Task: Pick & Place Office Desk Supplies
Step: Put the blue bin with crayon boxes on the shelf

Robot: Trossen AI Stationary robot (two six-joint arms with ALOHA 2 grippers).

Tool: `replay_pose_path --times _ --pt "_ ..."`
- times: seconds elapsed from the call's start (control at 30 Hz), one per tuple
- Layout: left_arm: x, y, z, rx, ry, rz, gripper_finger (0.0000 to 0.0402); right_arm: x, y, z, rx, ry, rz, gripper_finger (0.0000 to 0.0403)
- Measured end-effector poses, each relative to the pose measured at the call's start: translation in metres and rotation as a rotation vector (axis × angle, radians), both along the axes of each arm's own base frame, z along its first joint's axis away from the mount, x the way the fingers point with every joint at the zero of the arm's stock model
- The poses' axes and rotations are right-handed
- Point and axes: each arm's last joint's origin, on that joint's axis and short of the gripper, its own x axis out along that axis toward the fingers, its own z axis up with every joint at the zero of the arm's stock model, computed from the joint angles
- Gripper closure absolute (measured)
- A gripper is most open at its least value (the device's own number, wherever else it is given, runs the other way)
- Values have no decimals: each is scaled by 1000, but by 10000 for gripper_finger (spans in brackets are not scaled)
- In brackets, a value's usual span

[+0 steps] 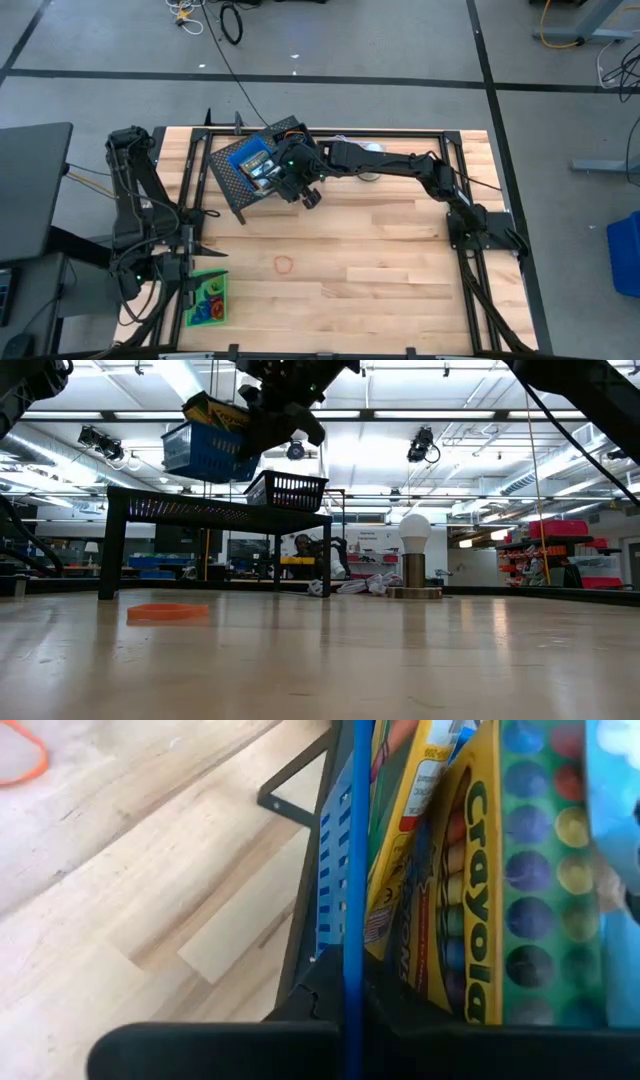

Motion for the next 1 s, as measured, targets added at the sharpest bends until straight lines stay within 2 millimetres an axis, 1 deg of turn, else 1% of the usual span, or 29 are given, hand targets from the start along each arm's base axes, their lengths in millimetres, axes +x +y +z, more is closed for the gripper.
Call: replay_pose_path --times 0.23,0.37,0.47,0.57,0.7,0.9,1.0 --pt "0 0 0 0 0 0 228 3 1 3 0 -45 3 401" --pt "0 0 0 0 0 0 228 12 1 3 -18 -119 -4 401" --pt "0 0 0 -1 0 0 228 19 1 -2 -54 -150 -17 401" --pt "0 0 0 -4 -1 0 228 23 0 -12 -74 -134 -22 401" --pt "0 0 1 -9 -2 -1 228 24 0 -23 -71 -81 -22 401" --pt "0 0 1 -11 -2 -1 228 24 -6 -25 -80 -79 -53 401" --pt "0 0 1 -11 -2 -1 228 22 -7 -27 -74 -48 -52 401"
